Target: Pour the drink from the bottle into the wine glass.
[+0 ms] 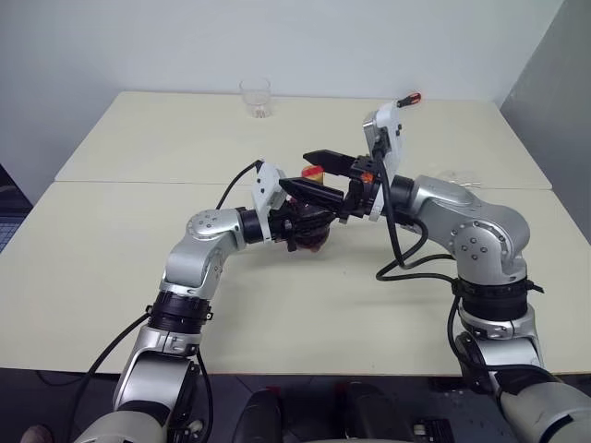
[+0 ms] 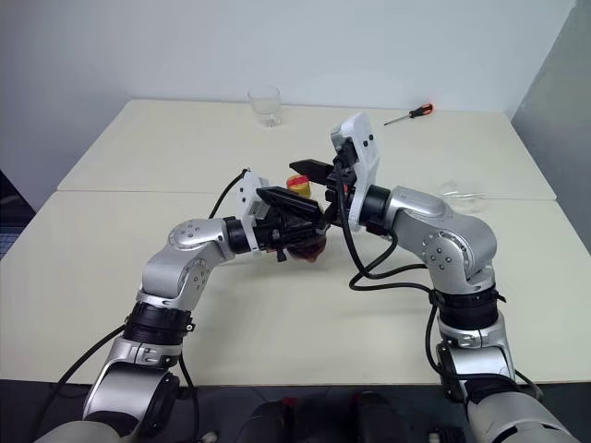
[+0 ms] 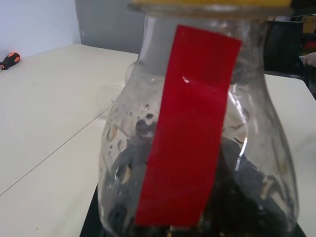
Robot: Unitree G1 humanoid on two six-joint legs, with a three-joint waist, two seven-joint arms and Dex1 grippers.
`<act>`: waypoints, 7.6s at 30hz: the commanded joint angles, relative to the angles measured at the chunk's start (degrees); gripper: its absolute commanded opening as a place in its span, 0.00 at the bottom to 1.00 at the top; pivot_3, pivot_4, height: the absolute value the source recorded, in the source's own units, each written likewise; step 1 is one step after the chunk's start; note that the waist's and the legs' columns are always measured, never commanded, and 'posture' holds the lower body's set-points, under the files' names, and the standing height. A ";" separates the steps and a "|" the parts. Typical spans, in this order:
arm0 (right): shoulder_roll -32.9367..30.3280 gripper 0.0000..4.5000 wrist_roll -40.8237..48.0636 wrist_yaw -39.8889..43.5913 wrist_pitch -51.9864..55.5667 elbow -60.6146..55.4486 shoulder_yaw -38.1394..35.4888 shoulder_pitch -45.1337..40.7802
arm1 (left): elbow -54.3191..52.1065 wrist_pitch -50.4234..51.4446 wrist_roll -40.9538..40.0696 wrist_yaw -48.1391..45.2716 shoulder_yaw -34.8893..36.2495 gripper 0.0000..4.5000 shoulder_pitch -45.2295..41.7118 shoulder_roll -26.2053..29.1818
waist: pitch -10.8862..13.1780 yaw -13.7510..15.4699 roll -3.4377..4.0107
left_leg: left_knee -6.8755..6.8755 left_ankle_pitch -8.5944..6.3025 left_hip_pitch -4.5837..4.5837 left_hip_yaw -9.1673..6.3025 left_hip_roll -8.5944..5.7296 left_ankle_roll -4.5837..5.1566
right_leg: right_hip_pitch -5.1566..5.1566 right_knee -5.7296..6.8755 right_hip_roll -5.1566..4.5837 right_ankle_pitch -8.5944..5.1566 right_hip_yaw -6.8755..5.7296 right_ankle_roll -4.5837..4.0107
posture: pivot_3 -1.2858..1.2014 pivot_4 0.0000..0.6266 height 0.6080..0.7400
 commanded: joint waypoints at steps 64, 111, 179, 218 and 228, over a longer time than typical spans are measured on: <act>-0.88 0.88 28.38 -0.07 13.43 7.50 -13.31 -17.33 | -24.38 27.85 -27.79 -4.61 3.42 0.32 -8.83 11.52 | 0.57 -0.06 0.35 | 0.14 0.01 -0.88 0.03 0.04 0.00 | -0.84 0.09 -0.05 0.00 0.01 -0.01 | 0.52 0.24 1.00; -4.89 0.99 8.72 -3.95 5.73 -0.85 -7.29 -3.53 | -13.67 14.67 -12.00 -6.16 0.26 0.32 -2.27 12.95 | 0.59 -0.51 0.39 | 0.60 -0.02 -0.99 0.12 -0.02 0.05 | -0.83 0.20 -0.05 0.06 0.00 0.06 | 0.52 0.24 1.00; -4.09 0.27 18.79 15.73 2.41 -1.17 -2.84 -4.84 | -34.17 26.58 -28.41 -0.77 9.13 0.32 4.78 14.77 | 0.64 -0.56 0.46 | 0.78 -0.02 -0.95 -0.11 0.10 0.05 | -0.81 0.46 0.04 0.08 -0.01 -0.02 | 0.52 0.24 1.00; -4.98 0.99 15.02 -0.61 1.20 -4.15 -3.80 -6.96 | -21.41 21.47 -22.45 6.95 6.54 0.32 0.66 14.10 | 0.65 -0.03 0.47 | 0.73 -0.01 -0.94 -0.01 -0.01 0.04 | -0.86 0.44 0.13 0.08 0.00 -0.02 | 0.52 0.24 1.00; -4.34 0.99 1.07 -2.61 -6.27 -4.31 2.79 -7.10 | -18.67 19.50 -19.25 5.36 5.70 0.32 -0.20 12.94 | 0.65 -0.03 0.47 | 0.74 -0.01 -0.95 0.02 0.02 0.03 | -0.87 0.43 0.09 0.08 0.04 -0.02 | 0.52 0.24 1.00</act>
